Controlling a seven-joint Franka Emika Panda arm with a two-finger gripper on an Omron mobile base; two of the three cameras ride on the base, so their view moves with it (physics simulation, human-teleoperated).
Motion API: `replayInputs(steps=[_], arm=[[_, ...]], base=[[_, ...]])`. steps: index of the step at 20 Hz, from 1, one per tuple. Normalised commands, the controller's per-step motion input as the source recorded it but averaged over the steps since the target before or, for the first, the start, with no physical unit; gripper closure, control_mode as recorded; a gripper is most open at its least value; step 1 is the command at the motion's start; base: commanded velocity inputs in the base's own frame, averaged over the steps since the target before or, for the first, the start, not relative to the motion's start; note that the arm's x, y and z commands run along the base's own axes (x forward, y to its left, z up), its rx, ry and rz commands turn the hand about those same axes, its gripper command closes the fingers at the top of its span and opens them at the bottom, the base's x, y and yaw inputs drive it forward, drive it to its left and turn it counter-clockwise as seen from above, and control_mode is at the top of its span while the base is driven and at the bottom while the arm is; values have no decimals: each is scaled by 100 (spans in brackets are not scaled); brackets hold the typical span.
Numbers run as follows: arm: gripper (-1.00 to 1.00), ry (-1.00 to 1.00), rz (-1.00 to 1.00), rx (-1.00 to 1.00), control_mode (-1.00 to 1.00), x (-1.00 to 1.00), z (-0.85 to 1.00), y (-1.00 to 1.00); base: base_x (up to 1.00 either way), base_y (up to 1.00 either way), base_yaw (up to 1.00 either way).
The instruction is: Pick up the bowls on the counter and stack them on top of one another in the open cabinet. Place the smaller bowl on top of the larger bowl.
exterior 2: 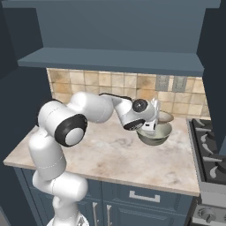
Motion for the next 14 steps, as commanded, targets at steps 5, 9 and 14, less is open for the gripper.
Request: replayInputs(steps=[5,9,14], arm=[[100,0,0,0,-100,7,-13,7],[100,-1,0,0,-100,10,-17,0],[100,0,0,0,-100,11,-29,0]], base=[[0,0,0],[0,0,0],[0,0,0]])
